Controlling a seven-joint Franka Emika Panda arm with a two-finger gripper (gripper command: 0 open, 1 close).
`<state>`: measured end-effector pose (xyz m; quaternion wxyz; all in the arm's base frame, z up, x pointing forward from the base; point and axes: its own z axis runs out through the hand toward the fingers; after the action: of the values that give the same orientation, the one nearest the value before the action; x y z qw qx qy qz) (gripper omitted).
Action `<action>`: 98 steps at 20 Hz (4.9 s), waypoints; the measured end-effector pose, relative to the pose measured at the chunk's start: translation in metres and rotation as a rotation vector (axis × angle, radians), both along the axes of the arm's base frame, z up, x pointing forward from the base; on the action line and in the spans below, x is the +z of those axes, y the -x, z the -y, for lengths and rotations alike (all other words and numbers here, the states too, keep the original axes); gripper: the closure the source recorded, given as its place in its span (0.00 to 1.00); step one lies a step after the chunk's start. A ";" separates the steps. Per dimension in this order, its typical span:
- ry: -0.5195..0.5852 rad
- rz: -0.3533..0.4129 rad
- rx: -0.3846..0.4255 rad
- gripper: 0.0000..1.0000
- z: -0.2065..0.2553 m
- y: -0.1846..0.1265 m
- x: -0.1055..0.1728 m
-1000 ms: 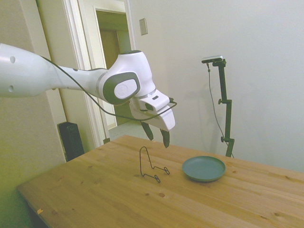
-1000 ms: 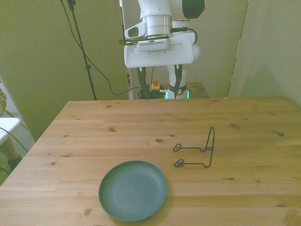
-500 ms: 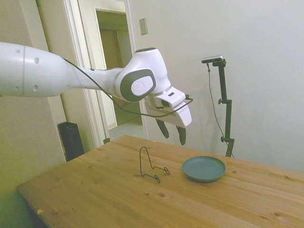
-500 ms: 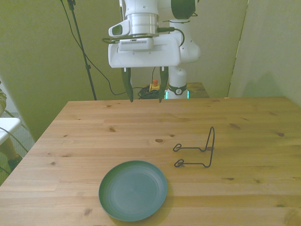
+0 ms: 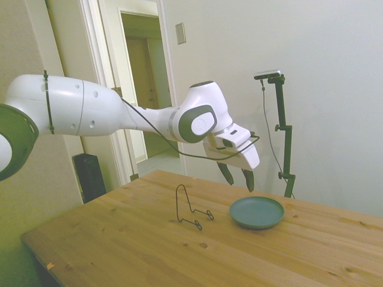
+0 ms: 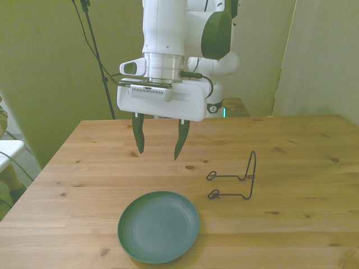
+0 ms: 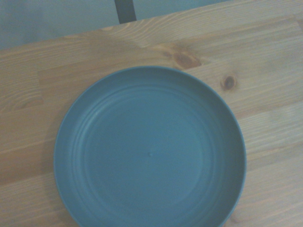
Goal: Load the plate
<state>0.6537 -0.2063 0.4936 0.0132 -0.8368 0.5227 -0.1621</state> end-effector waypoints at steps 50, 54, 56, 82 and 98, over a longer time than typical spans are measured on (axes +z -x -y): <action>0.150 -0.089 0.054 0.00 -0.131 -0.080 -0.115; 0.161 -0.092 0.015 0.00 -0.121 -0.084 -0.111; 0.171 -0.100 -0.002 0.00 -0.115 -0.085 -0.111; 0.245 -0.161 -0.076 1.00 -0.111 -0.121 -0.136; 0.252 -0.165 -0.073 1.00 -0.111 -0.126 -0.144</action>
<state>0.7801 -0.0958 0.3492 -0.1406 -0.8229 0.5276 -0.1575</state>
